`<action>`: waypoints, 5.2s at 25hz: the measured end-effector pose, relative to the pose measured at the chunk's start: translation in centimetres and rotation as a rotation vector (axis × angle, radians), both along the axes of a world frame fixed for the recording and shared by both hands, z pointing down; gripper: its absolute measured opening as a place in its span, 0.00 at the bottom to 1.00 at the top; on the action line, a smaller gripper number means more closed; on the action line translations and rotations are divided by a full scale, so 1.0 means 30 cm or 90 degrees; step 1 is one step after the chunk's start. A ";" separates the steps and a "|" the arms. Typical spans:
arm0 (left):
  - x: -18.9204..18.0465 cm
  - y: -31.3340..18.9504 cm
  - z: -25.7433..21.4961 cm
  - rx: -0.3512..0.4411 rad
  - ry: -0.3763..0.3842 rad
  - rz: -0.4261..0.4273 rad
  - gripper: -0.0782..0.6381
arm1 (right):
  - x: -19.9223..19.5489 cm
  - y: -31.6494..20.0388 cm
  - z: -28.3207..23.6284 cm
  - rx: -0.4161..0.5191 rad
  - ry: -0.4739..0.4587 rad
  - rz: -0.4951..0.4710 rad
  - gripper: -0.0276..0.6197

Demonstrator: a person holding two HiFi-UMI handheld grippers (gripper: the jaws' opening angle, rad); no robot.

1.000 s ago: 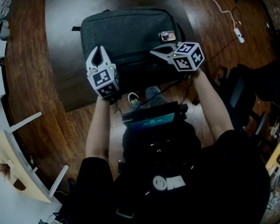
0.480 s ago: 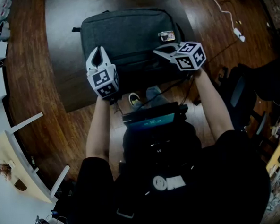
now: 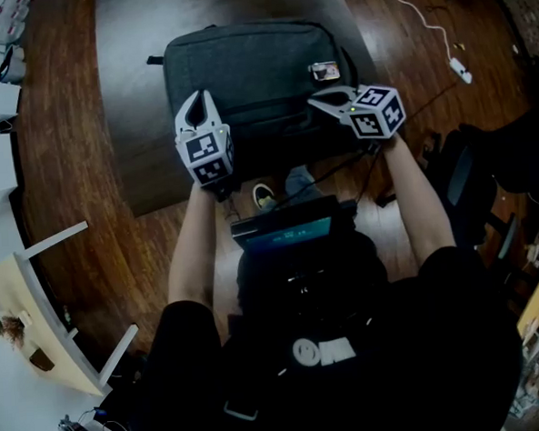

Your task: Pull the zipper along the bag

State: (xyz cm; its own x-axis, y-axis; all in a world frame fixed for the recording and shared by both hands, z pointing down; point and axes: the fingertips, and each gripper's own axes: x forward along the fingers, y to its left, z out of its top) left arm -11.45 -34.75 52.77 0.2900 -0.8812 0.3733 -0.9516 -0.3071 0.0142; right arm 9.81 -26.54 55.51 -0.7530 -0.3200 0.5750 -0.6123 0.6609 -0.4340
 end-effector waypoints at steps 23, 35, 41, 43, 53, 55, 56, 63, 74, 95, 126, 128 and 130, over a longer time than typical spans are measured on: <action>0.111 0.198 -0.255 0.080 0.077 0.046 0.11 | -0.177 0.104 -0.447 0.342 -0.065 0.233 0.05; 0.200 0.399 -0.384 0.114 0.092 0.028 0.11 | -0.284 0.265 -0.567 0.362 -0.149 0.162 0.05; 0.299 0.557 -0.415 0.123 0.078 0.021 0.11 | -0.211 0.427 -0.579 0.353 -0.171 0.150 0.05; 0.341 0.613 -0.427 0.130 0.074 0.024 0.11 | -0.183 0.491 -0.584 0.353 -0.177 0.147 0.05; 0.479 0.882 -0.472 0.146 0.071 0.024 0.11 | -0.059 0.760 -0.591 0.353 -0.203 0.146 0.05; 0.488 0.925 -0.482 0.149 0.065 0.025 0.11 | -0.050 0.801 -0.596 0.351 -0.208 0.147 0.05; 0.492 0.946 -0.489 0.150 0.063 0.026 0.11 | -0.047 0.820 -0.602 0.352 -0.212 0.147 0.05; 0.525 1.053 -0.547 0.170 0.063 0.037 0.11 | -0.028 0.924 -0.650 0.364 -0.230 0.149 0.05; 0.585 1.118 -0.635 0.198 0.103 0.062 0.11 | 0.014 0.929 -0.648 0.379 -0.171 0.220 0.05; 0.409 1.118 -0.597 0.175 0.117 0.061 0.11 | -0.151 0.927 -0.604 0.351 -0.130 0.254 0.05; 0.363 1.189 -0.613 0.166 0.129 0.056 0.11 | -0.197 1.000 -0.644 0.395 -0.087 0.282 0.05; 0.384 1.183 -0.616 0.167 0.126 0.060 0.11 | -0.180 0.992 -0.647 0.396 -0.091 0.286 0.05; 0.400 1.177 -0.618 0.169 0.124 0.062 0.11 | -0.166 0.985 -0.651 0.399 -0.093 0.286 0.05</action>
State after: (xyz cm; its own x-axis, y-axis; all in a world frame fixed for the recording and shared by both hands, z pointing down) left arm 0.55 0.57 34.23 0.4215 -0.9046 0.0632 -0.9045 -0.4144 0.1004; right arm 4.83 2.99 36.00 -0.5289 -0.8437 0.0920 -0.8442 0.5119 -0.1589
